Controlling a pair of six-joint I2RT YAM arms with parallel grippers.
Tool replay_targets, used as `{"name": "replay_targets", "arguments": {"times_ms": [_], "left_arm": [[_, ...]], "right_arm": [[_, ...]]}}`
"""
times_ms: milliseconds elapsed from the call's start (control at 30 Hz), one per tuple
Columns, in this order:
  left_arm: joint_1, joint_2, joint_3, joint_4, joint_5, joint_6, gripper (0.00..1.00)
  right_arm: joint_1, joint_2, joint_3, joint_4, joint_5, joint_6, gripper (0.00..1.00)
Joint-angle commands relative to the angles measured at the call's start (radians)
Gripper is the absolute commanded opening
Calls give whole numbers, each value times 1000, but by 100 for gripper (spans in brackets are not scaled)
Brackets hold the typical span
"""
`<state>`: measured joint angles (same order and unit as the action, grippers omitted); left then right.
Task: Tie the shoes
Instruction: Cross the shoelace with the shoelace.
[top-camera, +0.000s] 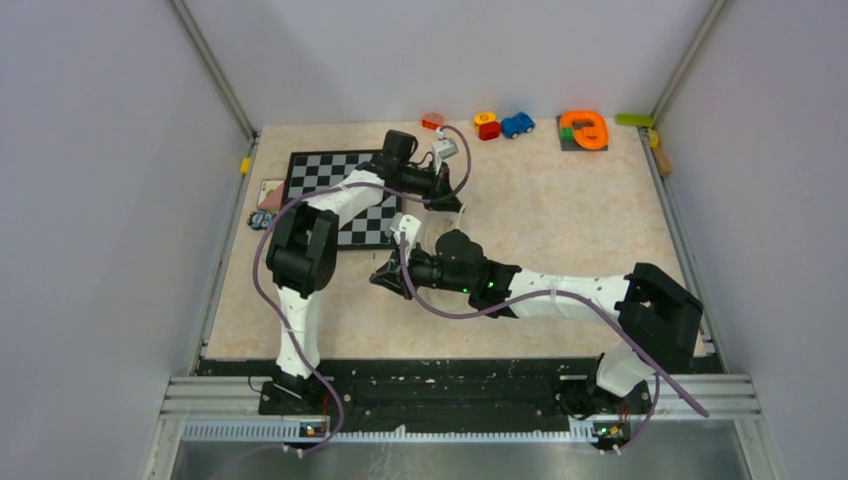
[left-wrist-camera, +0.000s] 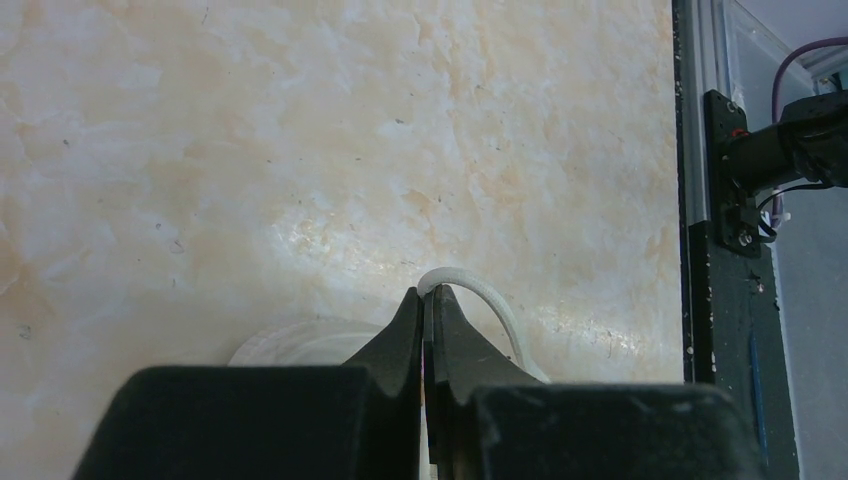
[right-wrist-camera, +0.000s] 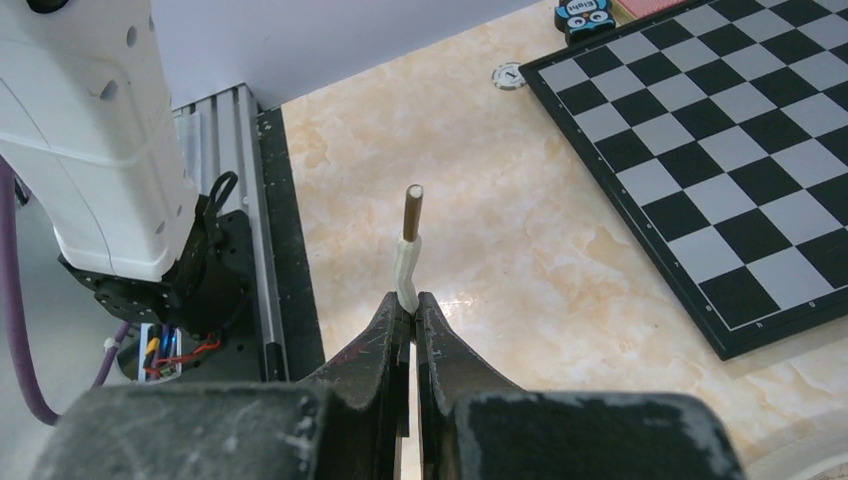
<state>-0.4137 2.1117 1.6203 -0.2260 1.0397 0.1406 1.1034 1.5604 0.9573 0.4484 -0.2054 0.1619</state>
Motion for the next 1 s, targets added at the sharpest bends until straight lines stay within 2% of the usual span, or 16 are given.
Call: {"name": "replay_targets", "arguments": {"times_ms": [0, 200, 433, 500, 600, 633, 733, 900, 967], "left_arm": [[0, -28, -11, 75, 51, -10, 0], [-13, -13, -11, 135, 59, -59, 0], [-22, -10, -9, 159, 64, -79, 0], [-22, -14, -12, 146, 60, -73, 0], [-22, -24, -17, 95, 48, -38, 1], [-22, -29, -24, 79, 41, -26, 4], [-20, -49, -59, 56, -1, -4, 25], [-14, -117, -122, 91, -64, -20, 44], [-7, -163, -167, 151, -96, -56, 56]], "right_arm": [[11, -5, 59, -6, -85, -50, 0], [29, 63, 121, -88, -141, -95, 0], [32, 44, 103, -119, -40, -97, 0], [30, 43, 110, -149, -1, -95, 25], [31, 30, 106, -197, 41, -98, 43], [30, 16, 94, -198, 48, -100, 46], [21, -57, 46, -200, 95, -89, 51], [-41, -187, -60, -221, 111, -43, 50], [-75, -241, -109, -225, 108, -24, 48]]}}
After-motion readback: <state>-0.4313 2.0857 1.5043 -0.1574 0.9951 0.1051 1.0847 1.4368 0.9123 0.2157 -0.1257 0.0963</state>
